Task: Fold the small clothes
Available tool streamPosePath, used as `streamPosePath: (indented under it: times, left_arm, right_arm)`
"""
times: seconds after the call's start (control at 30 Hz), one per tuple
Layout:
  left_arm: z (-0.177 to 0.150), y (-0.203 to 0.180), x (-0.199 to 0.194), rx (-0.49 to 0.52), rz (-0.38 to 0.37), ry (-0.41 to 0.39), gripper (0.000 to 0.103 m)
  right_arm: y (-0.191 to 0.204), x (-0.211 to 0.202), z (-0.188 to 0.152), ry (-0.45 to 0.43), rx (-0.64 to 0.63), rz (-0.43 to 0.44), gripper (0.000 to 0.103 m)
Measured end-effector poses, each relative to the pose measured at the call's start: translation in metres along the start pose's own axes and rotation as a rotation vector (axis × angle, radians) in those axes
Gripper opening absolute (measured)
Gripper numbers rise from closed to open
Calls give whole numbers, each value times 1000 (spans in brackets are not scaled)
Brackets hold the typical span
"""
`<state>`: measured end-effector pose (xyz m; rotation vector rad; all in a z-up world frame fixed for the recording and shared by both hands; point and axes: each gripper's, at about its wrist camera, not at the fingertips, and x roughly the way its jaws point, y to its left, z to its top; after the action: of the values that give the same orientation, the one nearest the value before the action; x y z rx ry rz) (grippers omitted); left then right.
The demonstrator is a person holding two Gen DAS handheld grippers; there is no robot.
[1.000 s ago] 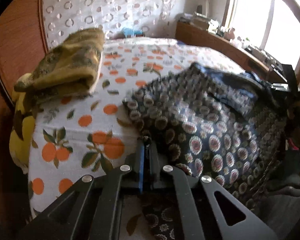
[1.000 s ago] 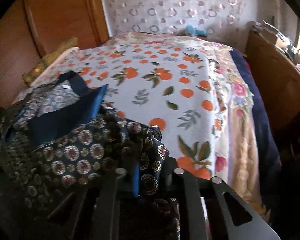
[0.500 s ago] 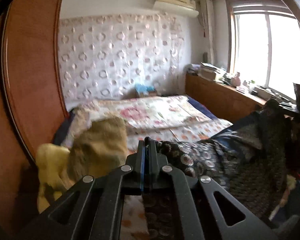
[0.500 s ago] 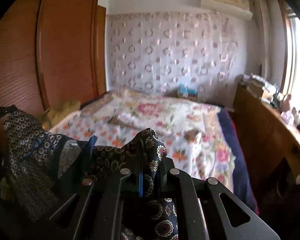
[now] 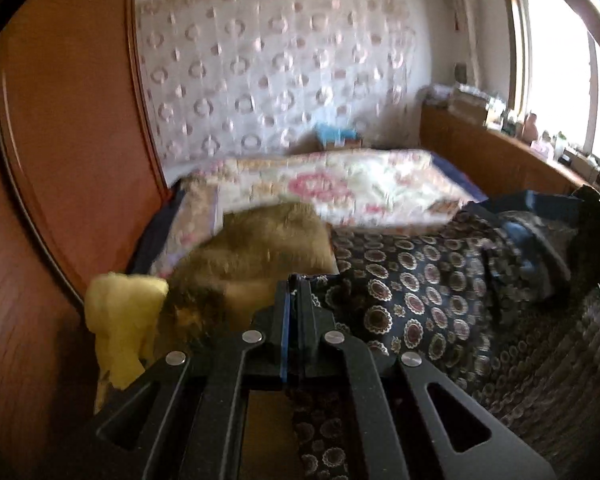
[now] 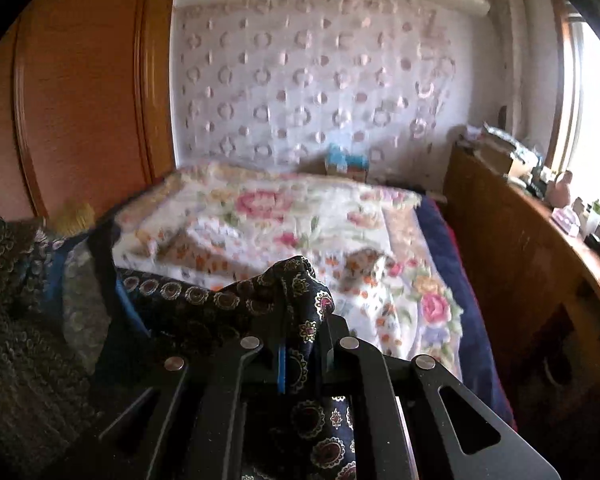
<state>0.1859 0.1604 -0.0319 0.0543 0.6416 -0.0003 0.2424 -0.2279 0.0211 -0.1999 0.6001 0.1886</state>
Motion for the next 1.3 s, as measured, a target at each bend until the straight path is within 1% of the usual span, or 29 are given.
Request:
streamPosePath:
  times: [0.07, 0.17, 0.23, 0.27, 0.3, 0.33, 0.37, 0.4, 0.43, 0.47, 0.5, 0.57, 0.6, 0.67, 0.7, 0.73, 0.77, 0.8, 0.83, 0.9, 1.0, 1.03, 1.07, 1.13, 1.2, 1.23, 1.3]
  left_arm:
    - [-11, -1, 10, 9, 8, 32, 3]
    - [-22, -2, 13, 17, 14, 48, 4]
    - [-24, -3, 12, 15, 15, 50, 7]
    - [-24, -3, 8, 15, 14, 47, 8]
    - [-24, -2, 4, 15, 12, 41, 8]
    - [-24, 1, 1, 14, 7, 34, 11]
    - [-23, 3, -2, 12, -1, 25, 23]
    - [-23, 4, -6, 8, -11, 13, 28]
    - [-24, 5, -11, 6, -24, -1, 39]
    - [-24, 7, -15, 1, -37, -16, 44]
    - [-24, 9, -18, -5, -44, -22, 44]
    - [-24, 9, -23, -14, -56, -23, 47]
    - [-25, 9, -25, -13, -61, -24, 50]
    - [-25, 5, -30, -1, -78, -32, 62]
    - [-24, 2, -32, 6, -88, -34, 65]
    - [-25, -1, -34, 14, -97, -33, 71]
    - [-26, -6, -37, 27, -105, -34, 75]
    - [-28, -10, -39, 34, -106, -37, 75]
    - [-30, -13, -41, 39, -103, -40, 76]
    - [-34, -21, -45, 45, -106, -41, 76]
    - [-40, -31, -49, 48, -127, -37, 76]
    - [-41, -34, -50, 53, -131, -37, 76]
    - [-43, -36, -51, 57, -135, -37, 76]
    - [-45, -41, -52, 61, -149, -36, 76]
    - [-47, -45, -53, 61, -153, -35, 76]
    - [-48, -47, -53, 61, -156, -35, 76]
    - [-50, -49, -54, 62, -159, -38, 76]
  right_arm:
    - [12, 19, -9, 69, -14, -14, 9]
    - [23, 33, -21, 130, -10, -42, 9]
    - [27, 37, -19, 155, 4, -59, 23]
    - [27, 37, -16, 159, 8, -65, 27]
    - [28, 34, -14, 161, 12, -74, 37]
    - [30, 30, -11, 156, 17, -83, 48]
    - [33, 23, -7, 143, 19, -86, 51]
    - [37, 14, -2, 125, 18, -85, 52]
    - [38, 8, 1, 109, 16, -86, 53]
    - [43, 1, 6, 89, 9, -93, 54]
    - [48, -8, 4, 71, 6, -88, 55]
    - [60, -18, 4, 46, 15, -47, 57]
    - [68, -20, 6, 46, 17, -22, 58]
    - [84, -16, 10, 56, 11, 15, 58]
    - [92, -13, 11, 66, 12, 33, 58]
    - [98, -8, 11, 84, 13, 45, 58]
    - [105, -4, 11, 102, 7, 37, 58]
    - [111, 2, 11, 121, 0, 17, 58]
    - [115, 6, 10, 141, 9, 19, 58]
    - [120, 14, 12, 177, 46, 53, 58]
    - [122, 16, 16, 201, 71, 64, 58]
    - [123, 15, 16, 210, 73, 60, 58]
    - [125, 11, 16, 207, 68, 56, 54]
    - [126, 1, 17, 195, 47, 74, 12]
    - [134, -7, 21, 177, 12, 104, 4]
    - [135, -15, 19, 151, -8, 118, 3]
    - [135, -49, 11, 89, -33, 150, 3]
